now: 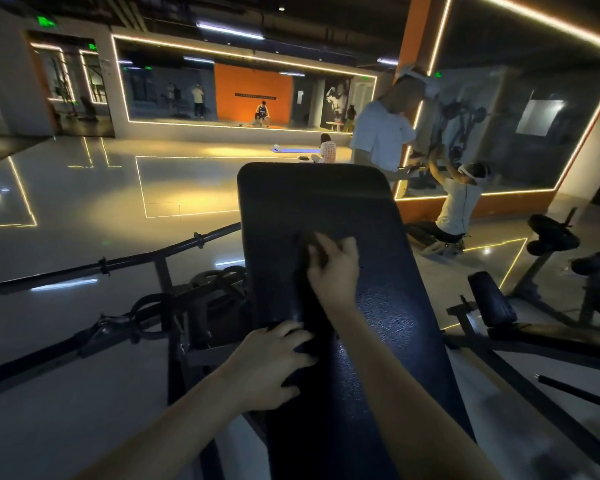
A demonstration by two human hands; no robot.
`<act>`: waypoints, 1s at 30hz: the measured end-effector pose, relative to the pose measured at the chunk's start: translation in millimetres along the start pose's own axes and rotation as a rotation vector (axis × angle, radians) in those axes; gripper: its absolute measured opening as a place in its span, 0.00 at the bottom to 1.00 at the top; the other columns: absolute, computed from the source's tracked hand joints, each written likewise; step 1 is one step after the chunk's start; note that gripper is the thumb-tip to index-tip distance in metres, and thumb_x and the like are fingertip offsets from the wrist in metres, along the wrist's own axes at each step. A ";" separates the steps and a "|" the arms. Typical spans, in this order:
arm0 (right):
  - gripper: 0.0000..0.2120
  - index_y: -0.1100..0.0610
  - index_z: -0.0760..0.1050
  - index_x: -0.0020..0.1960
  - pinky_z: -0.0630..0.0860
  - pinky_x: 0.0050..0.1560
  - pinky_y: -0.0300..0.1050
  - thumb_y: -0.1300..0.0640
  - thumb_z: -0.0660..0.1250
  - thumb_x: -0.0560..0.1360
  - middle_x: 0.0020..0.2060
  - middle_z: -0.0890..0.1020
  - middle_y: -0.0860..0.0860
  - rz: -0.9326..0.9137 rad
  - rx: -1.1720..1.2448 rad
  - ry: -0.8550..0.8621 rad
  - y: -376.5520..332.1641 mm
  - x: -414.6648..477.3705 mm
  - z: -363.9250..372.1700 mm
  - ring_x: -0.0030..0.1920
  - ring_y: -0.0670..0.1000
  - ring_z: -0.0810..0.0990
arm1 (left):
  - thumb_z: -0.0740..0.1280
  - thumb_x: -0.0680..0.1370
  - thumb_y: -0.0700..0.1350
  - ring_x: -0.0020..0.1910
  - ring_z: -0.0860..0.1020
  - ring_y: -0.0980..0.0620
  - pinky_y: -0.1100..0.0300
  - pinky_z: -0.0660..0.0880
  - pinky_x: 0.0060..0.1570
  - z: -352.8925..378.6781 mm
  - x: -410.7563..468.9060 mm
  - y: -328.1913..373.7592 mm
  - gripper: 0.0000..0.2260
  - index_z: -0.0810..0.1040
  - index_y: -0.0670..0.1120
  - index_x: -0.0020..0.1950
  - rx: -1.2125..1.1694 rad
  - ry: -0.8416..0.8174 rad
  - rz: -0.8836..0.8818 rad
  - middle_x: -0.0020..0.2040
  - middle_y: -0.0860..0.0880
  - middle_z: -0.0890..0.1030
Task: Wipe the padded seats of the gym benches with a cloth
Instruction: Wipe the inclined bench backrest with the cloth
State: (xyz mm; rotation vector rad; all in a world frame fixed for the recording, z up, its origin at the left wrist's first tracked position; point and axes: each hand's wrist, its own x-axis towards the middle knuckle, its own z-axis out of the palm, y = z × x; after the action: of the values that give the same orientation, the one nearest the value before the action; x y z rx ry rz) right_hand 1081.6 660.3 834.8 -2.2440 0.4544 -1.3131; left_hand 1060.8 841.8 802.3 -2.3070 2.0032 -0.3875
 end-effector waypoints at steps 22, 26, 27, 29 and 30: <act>0.17 0.55 0.76 0.68 0.59 0.55 0.31 0.56 0.64 0.80 0.57 0.71 0.57 0.345 -0.038 0.172 57.7 42.8 -32.4 0.59 0.55 0.72 | 0.59 0.82 0.47 0.79 0.49 0.47 0.46 0.51 0.77 -75.6 62.5 -138.4 0.26 0.58 0.50 0.80 -0.099 0.219 -0.600 0.81 0.46 0.51; 0.14 0.47 0.77 0.62 0.65 0.52 0.30 0.57 0.66 0.78 0.53 0.74 0.56 0.024 0.010 0.006 16.5 10.3 0.0 0.51 0.52 0.75 | 0.58 0.83 0.47 0.80 0.46 0.48 0.48 0.47 0.77 -96.0 74.7 -178.6 0.26 0.55 0.53 0.80 -0.040 0.109 -0.650 0.81 0.46 0.48; 0.13 0.47 0.77 0.60 0.67 0.48 0.30 0.58 0.67 0.77 0.51 0.75 0.56 -0.105 0.031 -0.042 5.9 -4.0 9.8 0.47 0.52 0.74 | 0.58 0.83 0.47 0.80 0.47 0.48 0.48 0.49 0.77 -98.5 74.6 -185.5 0.25 0.57 0.53 0.79 -0.055 0.117 -0.644 0.81 0.46 0.49; 0.14 0.53 0.79 0.62 0.72 0.44 0.35 0.58 0.69 0.76 0.46 0.72 0.53 -0.321 0.015 -0.113 -9.1 -25.8 18.1 0.43 0.51 0.73 | 0.59 0.83 0.47 0.79 0.51 0.47 0.49 0.55 0.75 -101.2 74.0 -194.4 0.23 0.60 0.55 0.78 -0.089 0.139 -0.630 0.81 0.47 0.51; 0.16 0.55 0.79 0.63 0.75 0.41 0.38 0.57 0.70 0.76 0.45 0.71 0.52 -0.385 0.011 -0.147 -11.4 -29.5 17.2 0.43 0.51 0.73 | 0.59 0.83 0.48 0.79 0.53 0.47 0.49 0.59 0.74 -102.5 74.1 -196.4 0.23 0.62 0.55 0.78 -0.098 0.146 -0.625 0.81 0.48 0.52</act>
State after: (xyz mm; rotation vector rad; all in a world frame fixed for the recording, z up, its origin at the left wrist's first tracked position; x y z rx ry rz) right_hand 1082.9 689.2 813.2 -2.4800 -0.0423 -1.3083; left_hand 1236.2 811.1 953.5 -3.0115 1.3172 -0.5050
